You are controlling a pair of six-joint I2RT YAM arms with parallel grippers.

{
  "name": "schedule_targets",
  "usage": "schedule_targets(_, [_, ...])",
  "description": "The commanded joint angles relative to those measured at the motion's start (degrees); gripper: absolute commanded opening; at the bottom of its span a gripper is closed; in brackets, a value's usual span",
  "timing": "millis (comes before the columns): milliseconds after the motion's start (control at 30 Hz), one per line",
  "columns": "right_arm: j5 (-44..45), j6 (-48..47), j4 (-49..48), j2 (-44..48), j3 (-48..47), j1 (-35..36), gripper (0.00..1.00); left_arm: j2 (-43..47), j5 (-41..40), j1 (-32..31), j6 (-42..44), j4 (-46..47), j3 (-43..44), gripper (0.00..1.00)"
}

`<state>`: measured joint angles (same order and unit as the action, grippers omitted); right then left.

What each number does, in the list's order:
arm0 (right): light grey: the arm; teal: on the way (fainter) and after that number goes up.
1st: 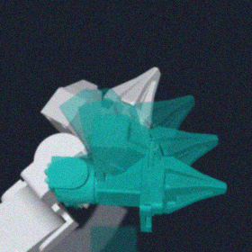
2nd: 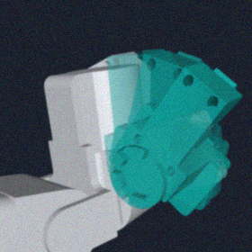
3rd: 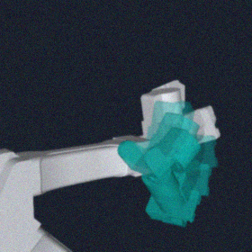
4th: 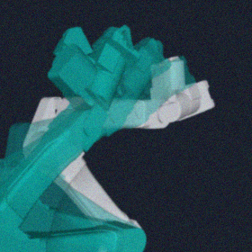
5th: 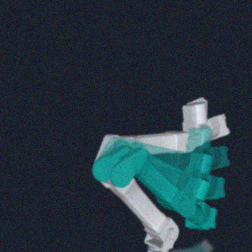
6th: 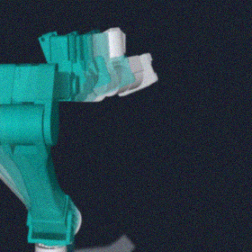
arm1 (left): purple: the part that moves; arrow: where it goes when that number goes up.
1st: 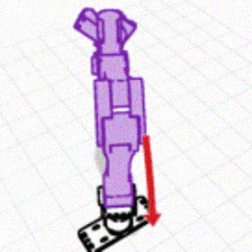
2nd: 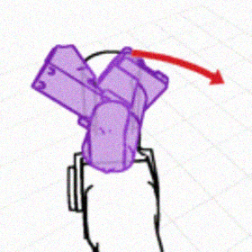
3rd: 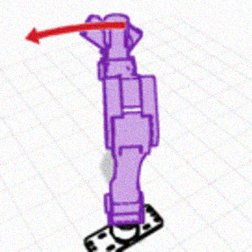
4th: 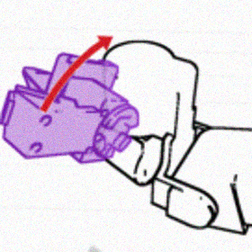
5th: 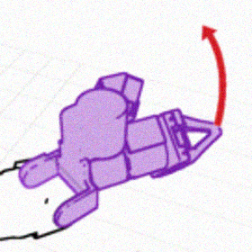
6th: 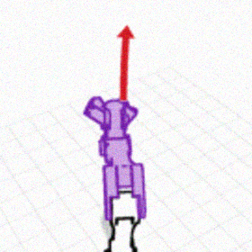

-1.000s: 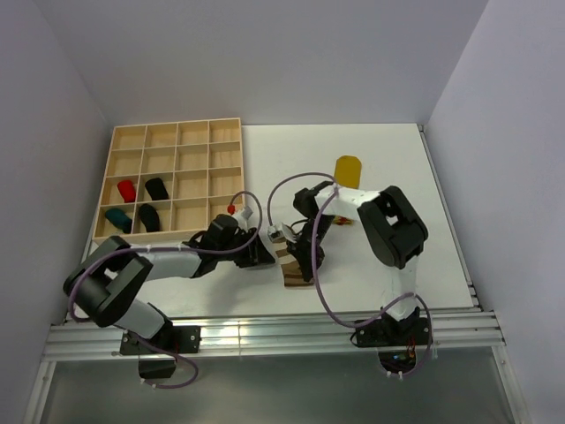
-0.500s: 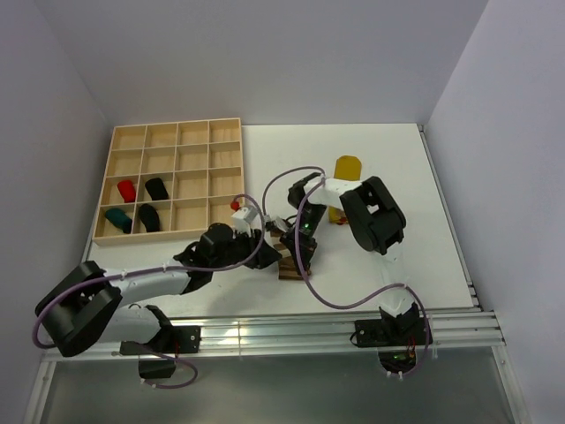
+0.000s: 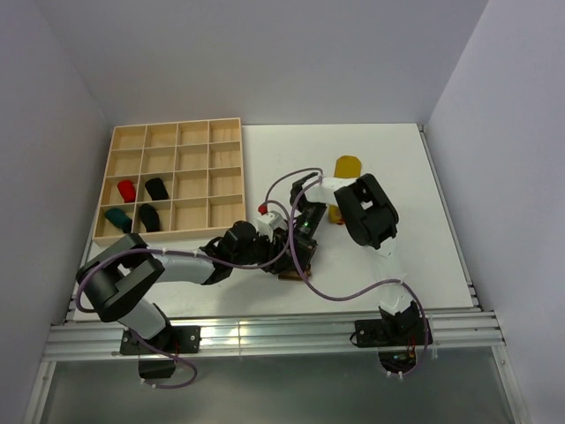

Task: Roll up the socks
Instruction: Roll the sock at the center of the board.

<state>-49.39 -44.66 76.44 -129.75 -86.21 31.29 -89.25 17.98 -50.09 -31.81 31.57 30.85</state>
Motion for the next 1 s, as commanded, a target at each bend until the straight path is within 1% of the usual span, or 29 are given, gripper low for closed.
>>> schedule_targets(0, [1.6,0.3,0.4,-2.8,-1.8,-1.2,0.24,-1.1,2.8,-0.4,1.5,5.4,1.1,0.46])
schedule_targets(133, [0.3,0.3,1.9,-4.5,-3.3,-2.1,0.24,-3.7,3.7,-0.6,1.3,6.1,1.4,0.45])
schedule_targets(400, [0.3,1.8,2.0,-5.0,-4.7,-3.3,0.24,-5.6,4.8,-0.9,0.9,6.8,0.5,0.44])
schedule_targets(467, [0.8,2.9,0.7,-4.9,-4.5,-3.5,0.24,-6.0,5.0,-0.9,0.6,6.8,0.4,0.41])
schedule_targets(533, [0.8,4.7,-0.3,-4.8,-4.1,-4.0,0.25,-6.5,5.6,-1.0,0.3,7.4,-0.3,0.41])
schedule_targets(600, [0.7,5.5,-0.6,-4.8,-4.0,-4.1,0.25,-6.8,5.8,-1.0,-0.1,7.7,-0.9,0.41])
schedule_targets(667, [1.0,6.2,-1.5,-4.7,-3.9,-4.5,0.25,-6.8,5.9,-1.0,-0.4,8.1,-1.4,0.44])
schedule_targets(767, [1.2,7.0,-2.3,-4.5,-3.8,-4.7,0.25,-7.1,6.1,-1.0,-0.5,7.6,-1.8,0.43])
schedule_targets(833, [1.4,7.8,-3.1,-4.3,-3.5,-4.8,0.25,-7.6,5.8,-1.0,-0.7,6.8,-1.7,0.40])
schedule_targets(867, [1.5,7.9,-3.5,-4.1,-3.3,-4.8,0.25,-8.0,5.7,-1.1,-0.6,6.1,-1.5,0.36])
schedule_targets(933, [2.4,9.2,-5.2,-3.1,-2.7,-4.7,0.25,-8.7,5.8,-1.1,-0.8,5.6,-1.1,0.31])
schedule_targets(967, [2.9,9.6,-5.8,-2.5,-2.5,-4.8,0.25,-8.8,5.5,-1.2,-1.0,5.2,-1.1,0.27])
